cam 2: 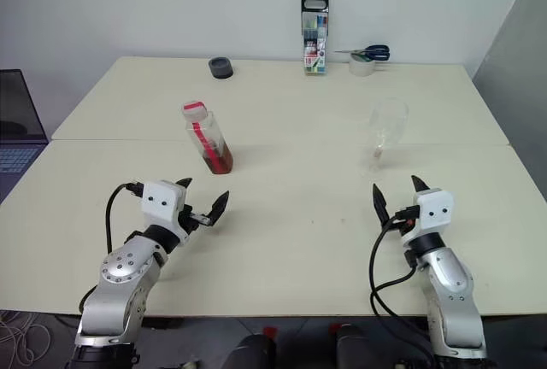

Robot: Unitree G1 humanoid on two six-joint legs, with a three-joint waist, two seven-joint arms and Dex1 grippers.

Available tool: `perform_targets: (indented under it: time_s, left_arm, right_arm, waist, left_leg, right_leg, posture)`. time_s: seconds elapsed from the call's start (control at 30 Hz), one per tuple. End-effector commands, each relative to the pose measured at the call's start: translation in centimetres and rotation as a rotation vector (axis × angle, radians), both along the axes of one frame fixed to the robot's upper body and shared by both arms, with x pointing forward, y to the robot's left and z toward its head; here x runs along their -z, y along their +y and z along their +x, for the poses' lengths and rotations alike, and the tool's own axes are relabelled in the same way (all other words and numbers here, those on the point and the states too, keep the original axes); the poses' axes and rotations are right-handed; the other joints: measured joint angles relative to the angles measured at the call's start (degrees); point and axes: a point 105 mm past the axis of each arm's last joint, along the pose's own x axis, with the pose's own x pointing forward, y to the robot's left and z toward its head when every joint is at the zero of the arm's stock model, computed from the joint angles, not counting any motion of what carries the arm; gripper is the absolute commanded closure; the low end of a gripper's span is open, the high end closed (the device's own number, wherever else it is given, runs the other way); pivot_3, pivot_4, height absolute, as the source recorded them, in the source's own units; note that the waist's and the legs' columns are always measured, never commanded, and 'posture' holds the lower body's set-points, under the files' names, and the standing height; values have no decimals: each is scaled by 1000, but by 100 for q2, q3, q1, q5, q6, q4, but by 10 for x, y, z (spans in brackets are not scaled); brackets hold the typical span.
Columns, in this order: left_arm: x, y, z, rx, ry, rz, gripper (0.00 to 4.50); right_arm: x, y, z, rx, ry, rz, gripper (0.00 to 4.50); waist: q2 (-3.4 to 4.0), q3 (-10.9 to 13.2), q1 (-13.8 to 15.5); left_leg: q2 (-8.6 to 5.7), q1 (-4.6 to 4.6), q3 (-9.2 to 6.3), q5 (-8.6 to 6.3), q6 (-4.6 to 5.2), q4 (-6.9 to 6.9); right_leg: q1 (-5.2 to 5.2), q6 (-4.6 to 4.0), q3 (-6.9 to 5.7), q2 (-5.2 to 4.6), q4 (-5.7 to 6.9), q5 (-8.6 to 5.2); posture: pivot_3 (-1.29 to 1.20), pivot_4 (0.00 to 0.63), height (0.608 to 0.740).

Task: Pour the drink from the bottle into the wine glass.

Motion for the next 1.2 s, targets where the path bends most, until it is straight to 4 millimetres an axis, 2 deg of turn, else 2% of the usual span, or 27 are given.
perform_targets:
  time_s: [0.03, 0.47, 0.57, 1.03, 1.2]
  left_arm:
    - [-16, 0, 2, 5, -76, 16, 22]
    - [-13, -7, 3, -43, -75, -4, 22]
    - [-20, -8, 4, -40, -120, -38, 22]
    - [-25, 2, 9, -71, -141, -37, 22]
    - [-27, 6, 15, -108, -137, -36, 22]
  right_arm:
    - [-16, 1, 1, -6, -66, -9, 0]
    - [-22, 0, 10, -5, -90, -29, 0]
    - [-22, 1, 11, -17, -91, -36, 0]
    - [-20, 20, 7, -125, -80, -78, 0]
    - [-28, 38, 3, -250, -65, -62, 0]
  waist:
    - [0, 0, 0]
    - [0, 0, 2]
    - [0, 0, 3]
    - [0, 0, 2]
    - [0, 0, 2]
  left_leg:
    - [0, 0, -1, 0, 0, 0]
    - [0, 0, -1, 0, 0, 0]
    - [-1, -1, -1, 0, 0, 1]
    - [-1, -1, 0, 0, 0, 1]
    - [-1, -1, -2, 0, 0, 2]
  right_leg:
    - [0, 0, 0, 0, 0, 0]
    - [0, 0, -1, 0, 0, 0]
    - [0, 0, -1, -1, 0, 0]
    - [0, 0, -1, -1, 0, 0]
    - [0, 0, -3, 0, 1, 0]
  posture:
    - [0, 150, 740]
    - [0, 150, 740]
    - [0, 150, 740]
    - [0, 150, 740]
    - [0, 150, 740]
